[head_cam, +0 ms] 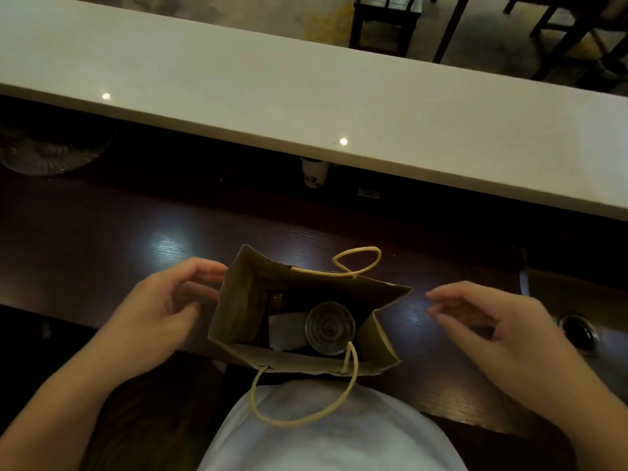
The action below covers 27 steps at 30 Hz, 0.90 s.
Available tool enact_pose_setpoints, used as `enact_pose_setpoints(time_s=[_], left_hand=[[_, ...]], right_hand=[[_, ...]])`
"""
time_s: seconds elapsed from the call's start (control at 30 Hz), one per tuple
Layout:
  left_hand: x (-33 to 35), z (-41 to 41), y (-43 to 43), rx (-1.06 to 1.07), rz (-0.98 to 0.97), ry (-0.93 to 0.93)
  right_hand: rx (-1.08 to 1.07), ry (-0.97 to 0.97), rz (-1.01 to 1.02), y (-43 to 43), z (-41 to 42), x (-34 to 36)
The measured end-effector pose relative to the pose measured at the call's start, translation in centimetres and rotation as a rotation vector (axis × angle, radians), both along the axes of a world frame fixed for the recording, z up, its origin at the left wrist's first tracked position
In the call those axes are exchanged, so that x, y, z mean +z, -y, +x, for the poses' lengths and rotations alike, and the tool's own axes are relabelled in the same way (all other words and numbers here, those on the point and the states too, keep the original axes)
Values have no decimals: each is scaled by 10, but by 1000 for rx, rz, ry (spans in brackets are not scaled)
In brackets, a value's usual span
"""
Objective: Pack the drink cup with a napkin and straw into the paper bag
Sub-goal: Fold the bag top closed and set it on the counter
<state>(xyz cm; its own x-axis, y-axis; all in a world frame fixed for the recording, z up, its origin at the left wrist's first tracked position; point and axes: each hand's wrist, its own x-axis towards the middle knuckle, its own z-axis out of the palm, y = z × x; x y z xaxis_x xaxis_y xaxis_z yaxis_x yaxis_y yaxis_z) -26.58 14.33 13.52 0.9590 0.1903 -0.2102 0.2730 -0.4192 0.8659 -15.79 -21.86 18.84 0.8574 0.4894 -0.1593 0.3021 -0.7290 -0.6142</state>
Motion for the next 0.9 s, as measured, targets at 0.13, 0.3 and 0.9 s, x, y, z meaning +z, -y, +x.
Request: enact_pose_setpoints(time_s=[0.13, 0.3, 0.9], left_hand=[[-11, 1, 4, -130, -30, -99], [-19, 3, 7, -201, -94, -205], [-45, 8, 25, -196, -136, -273]], right_hand=[[-21, -150, -47, 8, -6, -29], [58, -313, -63, 6, -19, -67], [-168, -342, 267, -23, -41, -110]])
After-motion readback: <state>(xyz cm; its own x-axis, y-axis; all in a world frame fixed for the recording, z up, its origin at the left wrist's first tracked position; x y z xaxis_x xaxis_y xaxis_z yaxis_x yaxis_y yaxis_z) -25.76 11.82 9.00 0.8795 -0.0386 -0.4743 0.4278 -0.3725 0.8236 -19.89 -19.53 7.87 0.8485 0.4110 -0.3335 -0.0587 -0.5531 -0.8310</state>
